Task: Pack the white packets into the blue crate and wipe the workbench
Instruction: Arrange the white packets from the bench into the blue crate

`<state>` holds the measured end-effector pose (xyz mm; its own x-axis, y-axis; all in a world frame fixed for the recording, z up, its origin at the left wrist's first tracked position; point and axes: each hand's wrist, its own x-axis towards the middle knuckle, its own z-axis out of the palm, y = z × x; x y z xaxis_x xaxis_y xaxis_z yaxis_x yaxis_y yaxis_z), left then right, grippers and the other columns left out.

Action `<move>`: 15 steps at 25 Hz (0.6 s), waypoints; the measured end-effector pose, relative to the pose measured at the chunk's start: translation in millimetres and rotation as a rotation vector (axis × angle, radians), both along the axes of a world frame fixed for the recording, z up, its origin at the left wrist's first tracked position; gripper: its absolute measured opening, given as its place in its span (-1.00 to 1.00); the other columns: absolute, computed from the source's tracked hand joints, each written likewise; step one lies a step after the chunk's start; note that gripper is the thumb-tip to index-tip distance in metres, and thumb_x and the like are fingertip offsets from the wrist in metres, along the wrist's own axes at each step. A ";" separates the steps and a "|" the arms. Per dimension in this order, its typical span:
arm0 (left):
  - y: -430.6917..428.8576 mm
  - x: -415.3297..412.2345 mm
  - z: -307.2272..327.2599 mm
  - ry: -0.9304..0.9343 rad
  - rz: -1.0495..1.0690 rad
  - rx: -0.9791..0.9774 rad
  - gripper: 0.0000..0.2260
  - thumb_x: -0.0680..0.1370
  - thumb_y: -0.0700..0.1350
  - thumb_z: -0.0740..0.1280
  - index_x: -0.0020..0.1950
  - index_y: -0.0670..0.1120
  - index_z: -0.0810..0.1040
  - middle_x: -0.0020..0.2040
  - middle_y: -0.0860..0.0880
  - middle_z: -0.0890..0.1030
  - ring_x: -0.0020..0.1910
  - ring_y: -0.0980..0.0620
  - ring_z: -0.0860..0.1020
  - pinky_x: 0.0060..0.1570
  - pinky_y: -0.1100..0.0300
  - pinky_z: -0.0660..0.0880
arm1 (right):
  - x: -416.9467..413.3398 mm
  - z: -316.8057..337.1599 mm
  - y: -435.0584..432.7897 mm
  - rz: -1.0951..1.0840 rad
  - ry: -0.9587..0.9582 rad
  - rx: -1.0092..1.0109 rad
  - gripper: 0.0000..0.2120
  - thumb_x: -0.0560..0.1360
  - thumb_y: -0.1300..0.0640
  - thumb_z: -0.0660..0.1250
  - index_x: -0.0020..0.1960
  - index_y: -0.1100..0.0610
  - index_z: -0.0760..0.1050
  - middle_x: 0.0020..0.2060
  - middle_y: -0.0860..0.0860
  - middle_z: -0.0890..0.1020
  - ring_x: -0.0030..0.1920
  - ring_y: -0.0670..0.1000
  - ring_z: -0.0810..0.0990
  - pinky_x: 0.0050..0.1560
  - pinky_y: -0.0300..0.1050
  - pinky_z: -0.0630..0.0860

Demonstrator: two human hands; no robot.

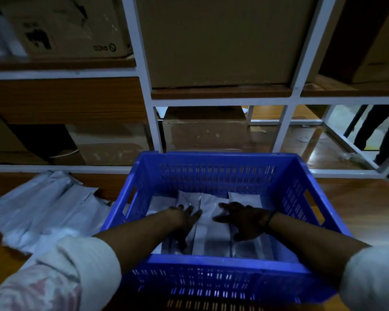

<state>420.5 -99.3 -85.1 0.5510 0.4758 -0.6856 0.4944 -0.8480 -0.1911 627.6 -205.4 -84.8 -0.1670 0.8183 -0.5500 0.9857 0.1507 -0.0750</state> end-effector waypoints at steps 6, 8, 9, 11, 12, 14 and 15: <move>9.0 -1.6 23.2 -0.082 0.046 -0.010 0.26 0.37 0.16 0.61 0.64 0.05 -0.35 0.69 -0.04 -0.11 0.63 -0.23 0.03 0.54 -0.15 0.19 | -1.6 8.2 7.8 -0.007 -0.055 0.100 -0.15 0.55 -0.18 0.31 0.63 -0.14 -0.17 0.61 0.09 -0.23 0.60 0.19 -0.15 0.51 0.20 0.10; 6.2 -1.5 39.1 -0.248 0.068 -0.012 0.08 0.39 0.19 0.57 0.67 0.04 -0.08 0.65 -0.09 0.14 0.56 -0.20 0.24 0.47 -0.13 0.33 | -5.8 17.5 11.5 -0.027 -0.055 0.215 -0.13 0.54 -0.21 0.31 0.64 -0.07 -0.15 0.62 0.10 -0.18 0.59 0.20 -0.08 0.49 0.23 0.18; 5.0 -4.8 47.9 -0.336 0.070 0.026 -0.04 0.41 0.20 0.55 0.64 0.03 0.07 0.60 -0.09 0.26 0.51 -0.18 0.32 0.42 -0.09 0.39 | -10.2 25.8 13.5 -0.039 -0.049 0.287 -0.13 0.54 -0.21 0.31 0.64 -0.05 -0.12 0.62 0.09 -0.16 0.59 0.20 -0.05 0.47 0.25 0.22; 3.9 -18.3 67.8 -0.458 0.069 0.199 -0.11 0.47 0.25 0.47 0.65 0.03 0.08 0.61 -0.12 0.22 0.53 -0.19 0.27 0.44 -0.09 0.34 | -23.4 48.3 18.8 -0.067 -0.028 0.410 -0.14 0.53 -0.21 0.32 0.64 -0.04 -0.10 0.62 0.08 -0.16 0.59 0.19 -0.04 0.46 0.24 0.26; 3.6 -27.9 78.2 -0.490 0.074 0.305 -0.09 0.50 0.26 0.42 0.67 0.02 -0.01 0.65 -0.13 0.13 0.56 -0.23 0.19 0.48 -0.12 0.28 | -32.4 60.6 22.0 -0.088 -0.015 0.461 -0.13 0.54 -0.22 0.31 0.64 -0.03 -0.12 0.62 0.08 -0.17 0.59 0.19 -0.04 0.46 0.23 0.25; 5.3 -49.9 94.7 -0.569 0.119 0.428 -0.11 0.54 0.23 0.38 0.68 0.03 -0.09 0.67 -0.14 0.02 0.60 -0.26 0.10 0.51 -0.14 0.19 | -55.9 83.4 29.1 -0.166 0.034 0.552 -0.12 0.54 -0.22 0.30 0.64 -0.03 -0.15 0.62 0.07 -0.17 0.59 0.19 -0.04 0.47 0.21 0.23; 6.3 -60.6 101.7 -0.616 0.164 0.443 -0.12 0.55 0.22 0.37 0.68 0.03 -0.08 0.67 -0.13 0.01 0.60 -0.25 0.08 0.51 -0.15 0.17 | -68.3 91.6 31.9 -0.210 0.065 0.590 -0.12 0.54 -0.22 0.31 0.64 -0.03 -0.15 0.62 0.07 -0.17 0.59 0.20 -0.03 0.47 0.21 0.22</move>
